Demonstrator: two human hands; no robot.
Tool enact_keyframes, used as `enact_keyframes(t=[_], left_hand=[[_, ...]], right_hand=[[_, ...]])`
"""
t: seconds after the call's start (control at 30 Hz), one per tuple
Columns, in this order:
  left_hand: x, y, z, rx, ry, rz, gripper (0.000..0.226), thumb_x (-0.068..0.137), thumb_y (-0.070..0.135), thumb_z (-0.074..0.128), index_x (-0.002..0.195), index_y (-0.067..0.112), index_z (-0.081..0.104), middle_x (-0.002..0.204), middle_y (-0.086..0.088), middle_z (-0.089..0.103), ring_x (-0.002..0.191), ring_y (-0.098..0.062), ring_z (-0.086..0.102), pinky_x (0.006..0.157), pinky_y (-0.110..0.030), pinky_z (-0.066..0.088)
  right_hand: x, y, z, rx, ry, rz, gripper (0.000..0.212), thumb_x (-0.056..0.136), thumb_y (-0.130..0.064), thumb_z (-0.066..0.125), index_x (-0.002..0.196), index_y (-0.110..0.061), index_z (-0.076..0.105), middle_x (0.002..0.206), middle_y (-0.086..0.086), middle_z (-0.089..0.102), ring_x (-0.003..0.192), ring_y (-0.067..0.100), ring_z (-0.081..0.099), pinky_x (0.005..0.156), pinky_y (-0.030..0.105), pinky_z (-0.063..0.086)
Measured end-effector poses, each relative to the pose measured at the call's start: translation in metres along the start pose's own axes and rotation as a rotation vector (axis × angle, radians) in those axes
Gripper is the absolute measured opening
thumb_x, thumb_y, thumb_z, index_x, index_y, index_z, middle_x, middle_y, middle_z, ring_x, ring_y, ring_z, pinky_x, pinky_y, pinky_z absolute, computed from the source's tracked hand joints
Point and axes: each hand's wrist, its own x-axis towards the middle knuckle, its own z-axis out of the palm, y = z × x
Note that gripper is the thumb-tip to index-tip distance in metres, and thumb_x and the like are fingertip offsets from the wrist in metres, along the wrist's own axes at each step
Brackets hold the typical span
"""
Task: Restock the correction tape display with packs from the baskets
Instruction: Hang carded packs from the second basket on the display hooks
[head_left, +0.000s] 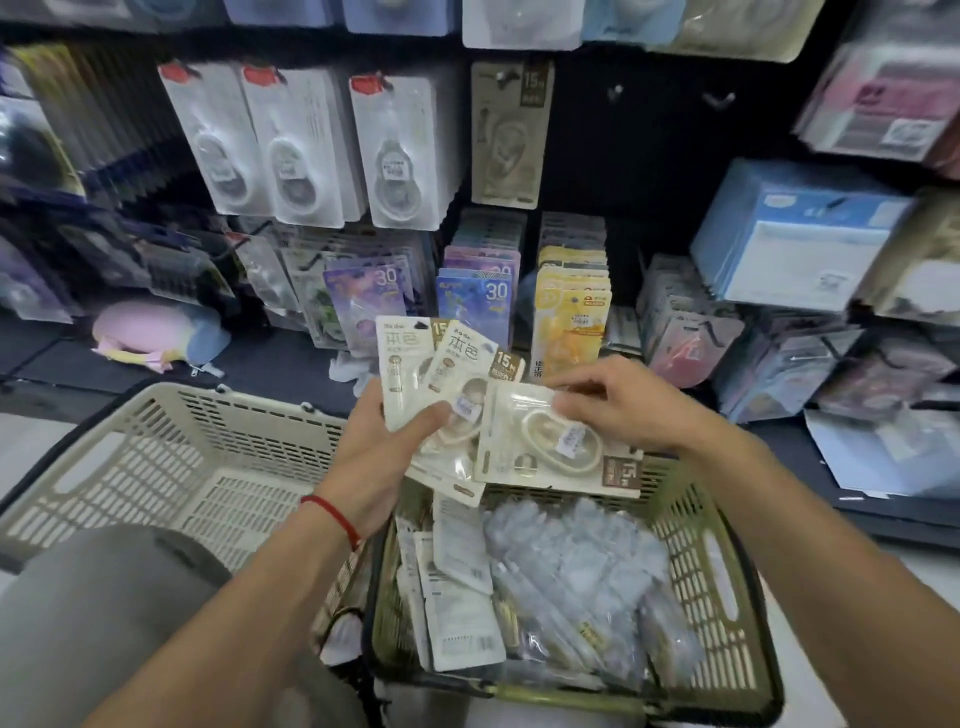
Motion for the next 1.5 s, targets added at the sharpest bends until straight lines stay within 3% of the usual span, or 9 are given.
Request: enact_keyframes(t=[0.33, 0.47, 0.57, 0.73, 0.87, 0.97, 1.03, 1.27, 1.5], left_hand=[[0.033, 0.038, 0.024, 0.194, -0.449, 0.001, 0.056, 0.073, 0.011, 0.093, 0.123, 0.025, 0.07, 0.124, -0.007, 0.077, 0.115, -0.025, 0.074, 0.085, -0.034, 0.063], [0.049, 0.047, 0.033, 0.235, -0.419, -0.077, 0.086, 0.068, 0.001, 0.094, 0.142, 0.013, 0.053, 0.135, -0.014, 0.07, 0.123, -0.033, 0.069, 0.096, -0.053, 0.06], [0.066, 0.06, 0.034, 0.109, -0.408, -0.117, 0.083, 0.067, -0.001, 0.091, 0.141, 0.01, 0.054, 0.134, -0.017, 0.071, 0.118, -0.034, 0.072, 0.091, -0.05, 0.063], [0.083, 0.076, 0.038, -0.053, -0.284, -0.047, 0.081, 0.064, 0.005, 0.093, 0.138, 0.013, 0.059, 0.129, -0.012, 0.074, 0.118, -0.034, 0.072, 0.097, -0.051, 0.06], [0.086, 0.083, 0.036, -0.198, -0.142, 0.043, 0.084, 0.064, 0.003, 0.088, 0.14, 0.014, 0.054, 0.128, -0.01, 0.075, 0.118, -0.034, 0.072, 0.1, -0.057, 0.057], [0.085, 0.087, 0.04, -0.247, -0.061, 0.096, 0.086, 0.063, 0.003, 0.087, 0.141, 0.012, 0.051, 0.128, -0.011, 0.075, 0.117, -0.034, 0.073, 0.102, -0.061, 0.055], [0.084, 0.088, 0.04, -0.264, -0.028, 0.114, 0.084, 0.065, 0.003, 0.086, 0.141, 0.011, 0.051, 0.128, -0.013, 0.074, 0.118, -0.035, 0.072, 0.104, -0.062, 0.054], [0.083, 0.094, 0.024, -0.332, -0.09, 0.133, 0.076, 0.081, 0.001, 0.08, 0.149, 0.012, 0.048, 0.137, -0.017, 0.069, 0.126, -0.039, 0.067, 0.109, -0.064, 0.049], [0.08, 0.104, -0.001, -0.419, -0.21, 0.09, 0.069, 0.088, 0.0, 0.072, 0.15, 0.024, 0.051, 0.142, -0.015, 0.067, 0.13, -0.04, 0.064, 0.113, -0.068, 0.042]], right_hand=[[0.014, -0.024, -0.015, -0.262, 0.192, -0.155, 0.008, 0.09, -0.03, 0.079, 0.096, -0.026, 0.075, 0.097, -0.012, 0.074, 0.095, 0.013, 0.067, 0.087, 0.041, 0.055], [0.03, -0.029, -0.017, -0.261, 0.251, -0.207, 0.019, 0.087, -0.035, 0.083, 0.102, -0.03, 0.073, 0.104, -0.013, 0.073, 0.108, 0.013, 0.064, 0.105, 0.038, 0.043], [0.039, -0.032, -0.025, -0.229, 0.498, -0.197, 0.023, 0.09, -0.042, 0.078, 0.109, -0.033, 0.071, 0.116, -0.017, 0.067, 0.121, 0.002, 0.05, 0.115, 0.034, 0.021], [0.039, -0.034, -0.032, 0.094, 1.024, 0.073, 0.033, 0.098, -0.041, 0.063, 0.128, -0.028, 0.059, 0.136, -0.008, 0.053, 0.128, 0.013, 0.045, 0.107, 0.037, 0.032], [0.044, -0.046, -0.021, 0.685, 0.671, 0.391, 0.075, 0.084, -0.069, 0.071, 0.142, -0.026, 0.051, 0.132, -0.007, 0.062, 0.111, 0.009, 0.06, 0.084, 0.032, 0.049], [0.058, -0.057, 0.0, 0.807, 0.383, 0.348, 0.068, 0.08, -0.07, 0.076, 0.12, -0.014, 0.072, 0.121, 0.015, 0.074, 0.11, 0.036, 0.07, 0.098, 0.056, 0.058], [0.067, -0.066, 0.008, 0.881, 0.383, 0.268, 0.054, 0.084, -0.06, 0.078, 0.11, -0.012, 0.077, 0.115, 0.021, 0.075, 0.109, 0.041, 0.071, 0.099, 0.062, 0.057], [0.089, -0.085, 0.009, 1.024, 0.425, -0.014, 0.025, 0.096, -0.027, 0.075, 0.119, -0.016, 0.073, 0.115, 0.006, 0.08, 0.107, 0.027, 0.077, 0.088, 0.042, 0.064], [0.101, -0.103, 0.01, 0.867, 0.488, -0.142, 0.029, 0.088, -0.038, 0.074, 0.116, -0.029, 0.072, 0.116, 0.0, 0.079, 0.107, 0.022, 0.076, 0.094, 0.049, 0.061]])
